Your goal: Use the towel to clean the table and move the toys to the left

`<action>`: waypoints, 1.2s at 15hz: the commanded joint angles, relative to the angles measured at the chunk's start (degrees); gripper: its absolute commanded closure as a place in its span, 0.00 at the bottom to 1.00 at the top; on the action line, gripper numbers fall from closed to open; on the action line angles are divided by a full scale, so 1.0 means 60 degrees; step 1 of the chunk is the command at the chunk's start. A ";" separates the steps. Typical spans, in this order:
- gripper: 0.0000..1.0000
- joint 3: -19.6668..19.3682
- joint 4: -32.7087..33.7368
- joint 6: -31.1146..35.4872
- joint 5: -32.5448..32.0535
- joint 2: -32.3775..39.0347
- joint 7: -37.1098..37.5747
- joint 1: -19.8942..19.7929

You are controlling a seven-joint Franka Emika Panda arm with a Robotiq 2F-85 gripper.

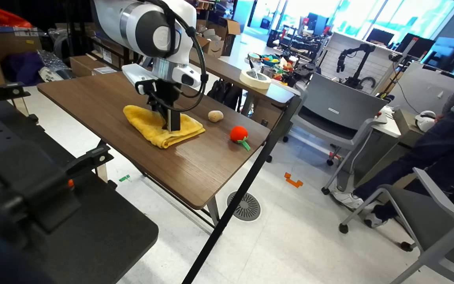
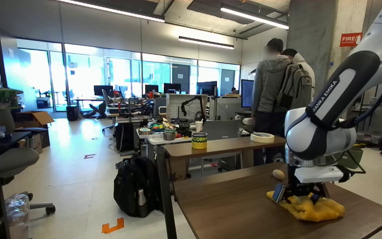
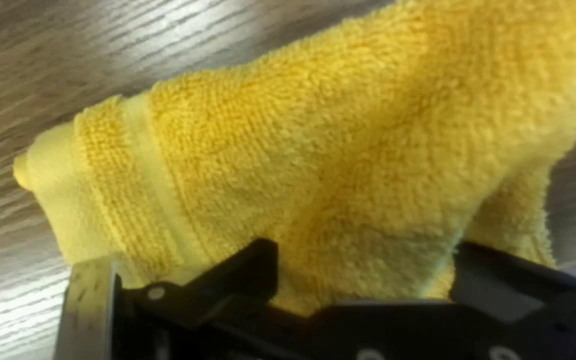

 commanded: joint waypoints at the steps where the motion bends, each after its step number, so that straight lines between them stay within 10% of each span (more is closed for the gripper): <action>1: 0.00 -0.0622 -0.1350 0.0777 -0.0314 0.0091 0.0105 0.0105; 13: 0.00 -0.1569 -0.0341 0.0913 0.1181 0.1008 0.1979 -0.1594; 18: 0.00 -0.0977 -0.0142 0.1423 0.1301 0.1332 0.0932 -0.2380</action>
